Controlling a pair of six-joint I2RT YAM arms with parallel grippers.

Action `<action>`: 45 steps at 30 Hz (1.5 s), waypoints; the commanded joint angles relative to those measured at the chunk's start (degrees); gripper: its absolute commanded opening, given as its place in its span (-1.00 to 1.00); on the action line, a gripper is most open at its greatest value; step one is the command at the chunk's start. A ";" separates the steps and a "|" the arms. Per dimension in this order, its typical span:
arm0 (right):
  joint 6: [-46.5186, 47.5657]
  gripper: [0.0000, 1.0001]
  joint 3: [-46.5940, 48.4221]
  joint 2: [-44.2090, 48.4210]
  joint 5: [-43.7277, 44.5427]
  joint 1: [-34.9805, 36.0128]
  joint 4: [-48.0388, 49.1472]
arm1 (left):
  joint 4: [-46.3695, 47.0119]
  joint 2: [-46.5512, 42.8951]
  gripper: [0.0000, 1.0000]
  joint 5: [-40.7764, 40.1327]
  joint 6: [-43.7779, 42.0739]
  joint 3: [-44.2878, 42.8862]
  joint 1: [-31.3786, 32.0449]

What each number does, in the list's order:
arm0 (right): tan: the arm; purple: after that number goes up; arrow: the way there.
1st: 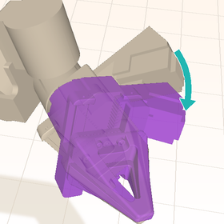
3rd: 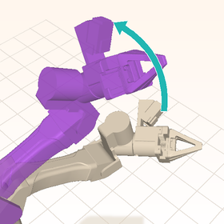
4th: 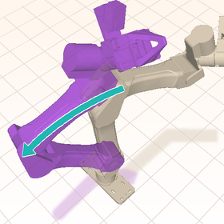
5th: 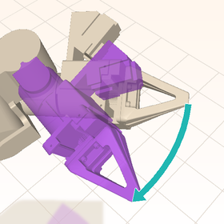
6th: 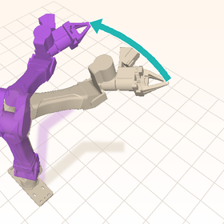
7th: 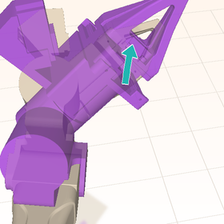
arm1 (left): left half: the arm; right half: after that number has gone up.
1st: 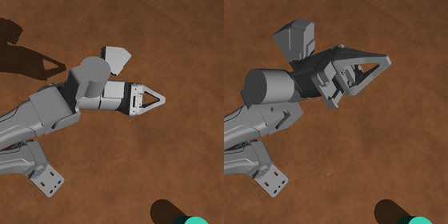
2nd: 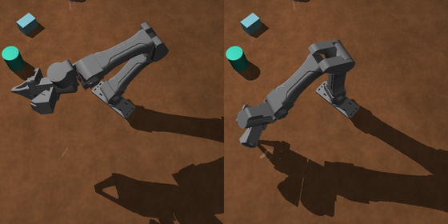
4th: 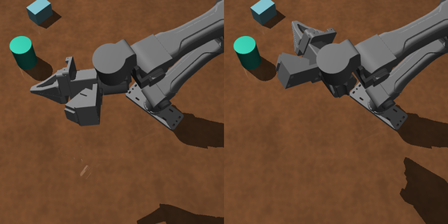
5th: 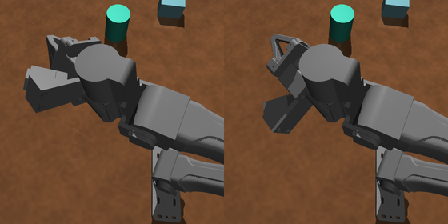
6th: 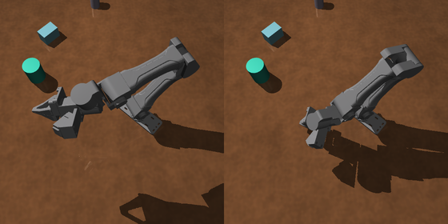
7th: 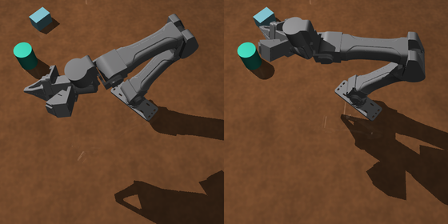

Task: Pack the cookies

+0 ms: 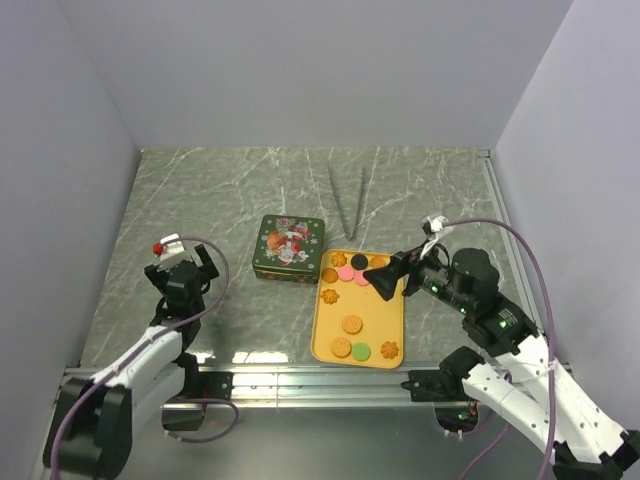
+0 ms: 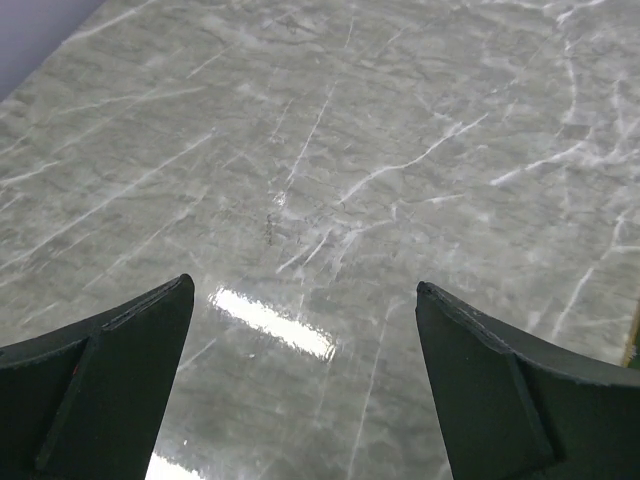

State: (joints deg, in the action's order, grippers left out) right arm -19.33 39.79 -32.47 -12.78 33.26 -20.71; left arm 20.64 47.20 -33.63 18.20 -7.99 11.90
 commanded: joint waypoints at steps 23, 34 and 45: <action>0.79 0.99 0.20 -5.05 -0.50 1.29 6.37 | 50.17 36.99 0.99 25.72 -8.88 -5.82 -11.29; 6.94 1.00 -11.75 -6.74 17.41 1.29 20.61 | 48.62 36.38 0.99 25.19 -8.70 -6.16 -11.29; 15.80 1.00 -26.94 -4.88 33.96 -10.31 43.02 | 48.62 36.38 0.99 25.19 -8.70 -6.25 -11.29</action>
State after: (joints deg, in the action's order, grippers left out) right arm -7.70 15.75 -35.88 15.79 24.75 12.21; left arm 65.76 84.09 -9.72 10.11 -14.09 0.82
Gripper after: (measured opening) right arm 0.996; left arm 0.995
